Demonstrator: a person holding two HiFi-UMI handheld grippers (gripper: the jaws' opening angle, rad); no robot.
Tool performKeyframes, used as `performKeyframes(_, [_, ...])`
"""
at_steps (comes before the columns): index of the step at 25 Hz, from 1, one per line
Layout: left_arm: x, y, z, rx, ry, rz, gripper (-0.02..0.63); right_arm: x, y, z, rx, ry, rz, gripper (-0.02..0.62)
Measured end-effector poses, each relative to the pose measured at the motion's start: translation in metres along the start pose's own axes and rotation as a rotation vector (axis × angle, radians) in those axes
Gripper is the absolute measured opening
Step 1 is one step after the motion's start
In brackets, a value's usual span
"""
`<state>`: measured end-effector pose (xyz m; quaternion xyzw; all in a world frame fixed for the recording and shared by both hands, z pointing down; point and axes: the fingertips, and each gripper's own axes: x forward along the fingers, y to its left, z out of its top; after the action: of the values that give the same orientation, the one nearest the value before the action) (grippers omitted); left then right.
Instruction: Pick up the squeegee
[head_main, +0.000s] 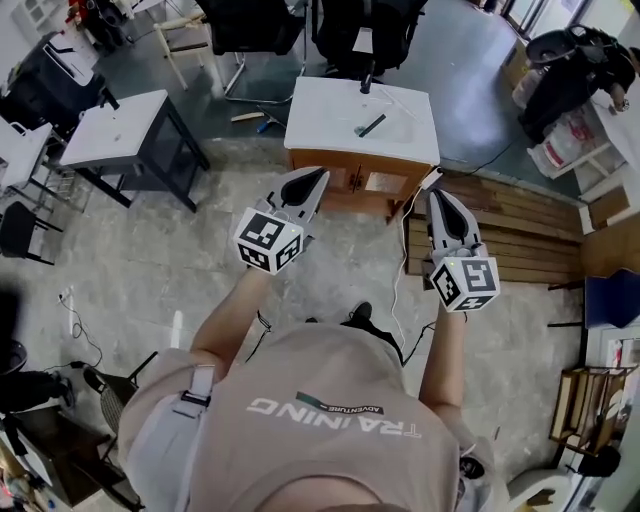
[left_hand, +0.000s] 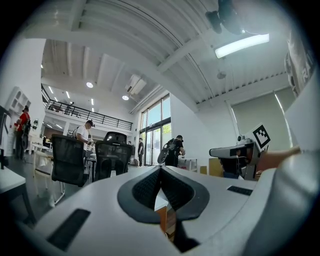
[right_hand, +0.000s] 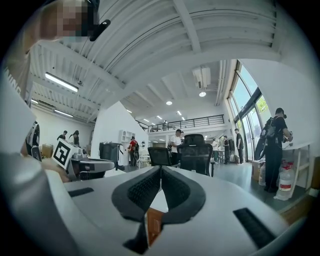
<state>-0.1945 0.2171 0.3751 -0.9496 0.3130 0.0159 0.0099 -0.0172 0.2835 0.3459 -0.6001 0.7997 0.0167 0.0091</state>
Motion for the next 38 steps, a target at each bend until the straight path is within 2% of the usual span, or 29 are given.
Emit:
performKeyframes(7, [0.029,0.012,-0.008,-0.015,-0.004,0.063,0.012,0.023,-0.023,-0.011,0.001,0.014,0.058,0.034])
performKeyframes(12, [0.055,0.016,-0.009,-0.016,-0.006,0.087,0.012,0.040,-0.052,-0.006,0.017,-0.014,0.095,0.034])
performKeyframes(18, [0.089,0.017,-0.015,-0.043,-0.009,0.100,0.012,0.061,-0.086,-0.012,0.001,-0.004,0.137,0.034])
performKeyframes(22, [0.112,0.019,-0.020,-0.027,0.005,0.109,0.012,0.072,-0.103,-0.024,-0.003,0.003,0.147,0.035])
performKeyframes(27, [0.139,0.020,-0.022,-0.012,0.013,0.122,0.012,0.087,-0.117,-0.037,-0.059,0.035,0.174,0.035])
performKeyframes(38, [0.176,0.034,-0.032,-0.026,0.032,0.122,0.012,0.125,-0.137,-0.050,-0.025,0.056,0.211,0.035])
